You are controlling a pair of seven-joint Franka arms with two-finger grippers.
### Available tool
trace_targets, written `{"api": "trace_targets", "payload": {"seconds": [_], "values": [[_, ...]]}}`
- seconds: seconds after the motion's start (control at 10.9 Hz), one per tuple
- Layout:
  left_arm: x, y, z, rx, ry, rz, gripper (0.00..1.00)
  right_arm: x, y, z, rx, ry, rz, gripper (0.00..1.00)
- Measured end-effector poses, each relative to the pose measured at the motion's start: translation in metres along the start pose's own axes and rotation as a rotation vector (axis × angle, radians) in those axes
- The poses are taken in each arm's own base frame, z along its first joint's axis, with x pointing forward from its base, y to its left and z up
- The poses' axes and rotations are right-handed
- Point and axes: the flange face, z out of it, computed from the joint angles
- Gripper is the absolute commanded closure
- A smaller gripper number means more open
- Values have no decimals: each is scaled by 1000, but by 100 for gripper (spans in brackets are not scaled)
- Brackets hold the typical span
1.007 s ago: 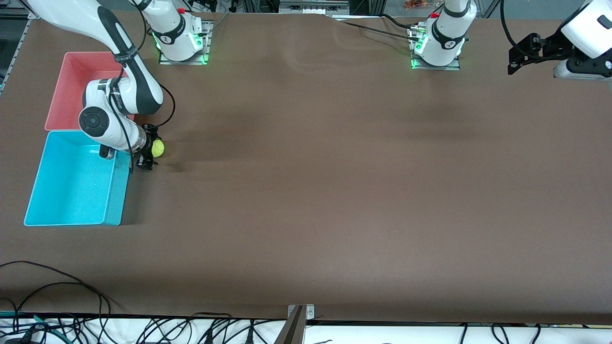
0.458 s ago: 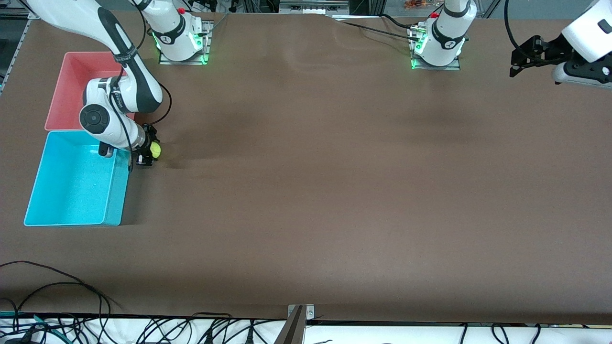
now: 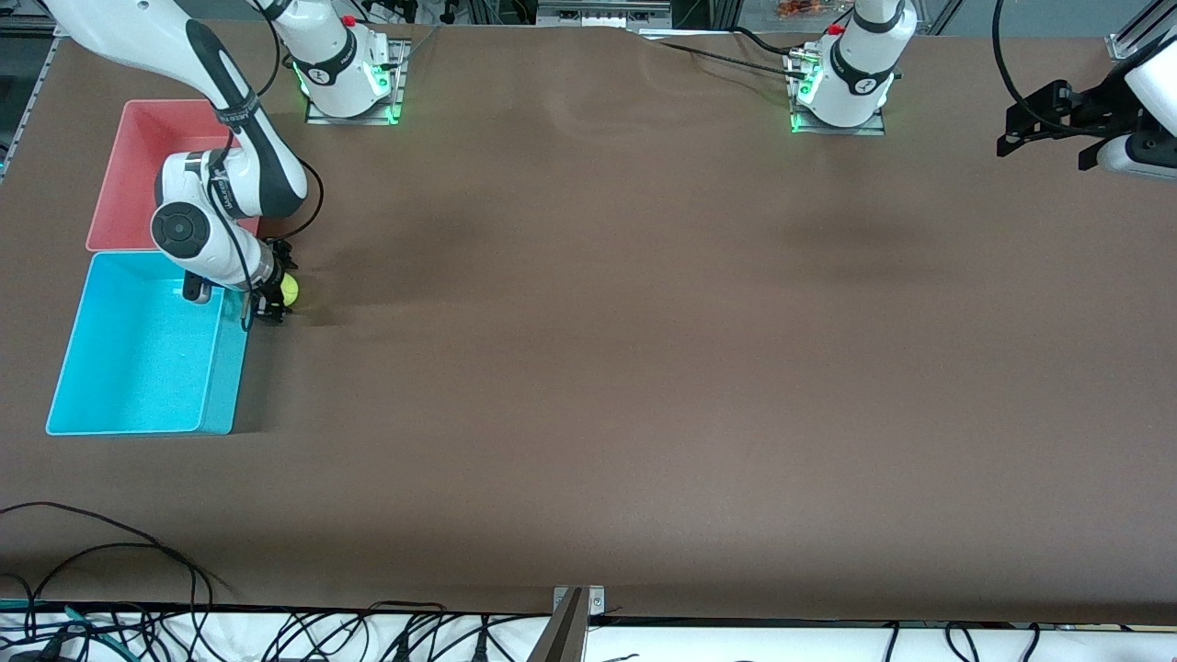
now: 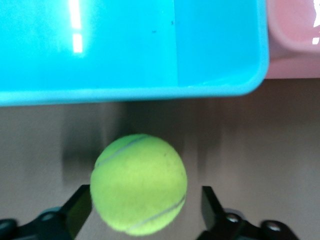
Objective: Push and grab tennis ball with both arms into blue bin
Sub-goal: 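Close the right gripper around the tennis ball, then carry the ball with the right gripper over the cyan bin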
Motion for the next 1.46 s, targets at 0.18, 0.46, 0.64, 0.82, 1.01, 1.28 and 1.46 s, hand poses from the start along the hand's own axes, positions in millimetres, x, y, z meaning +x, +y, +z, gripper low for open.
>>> {"api": "trace_targets", "payload": {"seconds": [0.18,0.46,0.64,0.82,1.01,1.28,1.46], "values": [[1,1,6,-8,1,3,0,8,2,6,-10,8,1,4],[7,6,10,-6,0,12,0,14,2,8,-11,22,-4,100],[13,6,16,-7,-8,12,0,14,2,7,-5,21,-2,100],[16,14,17,-4,-10,29,0,16,-1,-4,19,21,3,100],[16,20,15,-1,-5,39,0,16,-5,-23,52,25,1,100],[16,20,15,-1,-5,40,0,19,-18,-87,3,74,-82,100],[16,20,15,-1,-5,40,0,35,-30,-146,-47,81,-177,100]]}}
